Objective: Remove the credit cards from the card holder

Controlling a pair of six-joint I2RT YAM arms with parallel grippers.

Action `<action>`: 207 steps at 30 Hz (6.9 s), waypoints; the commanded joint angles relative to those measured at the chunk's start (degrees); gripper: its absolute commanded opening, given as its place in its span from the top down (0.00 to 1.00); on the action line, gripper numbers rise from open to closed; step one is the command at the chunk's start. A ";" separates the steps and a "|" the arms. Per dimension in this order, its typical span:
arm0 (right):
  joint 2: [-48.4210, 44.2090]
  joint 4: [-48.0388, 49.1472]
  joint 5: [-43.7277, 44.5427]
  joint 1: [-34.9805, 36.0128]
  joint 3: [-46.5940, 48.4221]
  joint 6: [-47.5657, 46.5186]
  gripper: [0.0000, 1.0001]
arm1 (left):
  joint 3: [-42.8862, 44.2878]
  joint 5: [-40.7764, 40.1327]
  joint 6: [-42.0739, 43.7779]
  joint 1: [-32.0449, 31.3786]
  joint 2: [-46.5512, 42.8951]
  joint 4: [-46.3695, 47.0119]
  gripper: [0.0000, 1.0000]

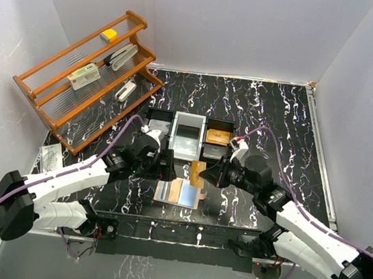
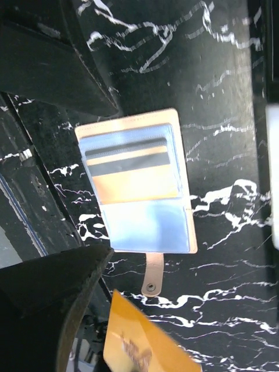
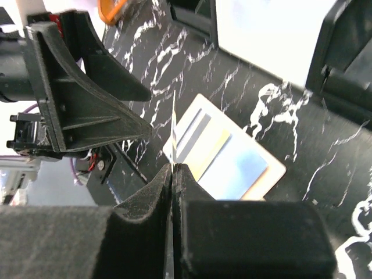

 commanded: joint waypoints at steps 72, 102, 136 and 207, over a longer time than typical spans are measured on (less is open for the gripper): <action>40.42 7.37 26.92 -6.16 27.67 -87.28 1.00 | -0.47 -21.74 -5.63 0.13 -18.23 -17.16 0.01; 51.77 5.08 25.41 -6.77 30.64 -91.07 0.78 | 1.66 -18.16 -2.89 0.19 -19.46 -14.47 0.01; 25.84 12.89 16.00 -9.59 24.53 -50.90 0.30 | 2.62 -14.61 -2.67 0.16 -14.50 -14.54 0.01; 44.63 -32.77 44.04 30.93 39.22 23.46 0.39 | 4.13 -27.45 -11.06 4.79 -14.58 -24.57 0.01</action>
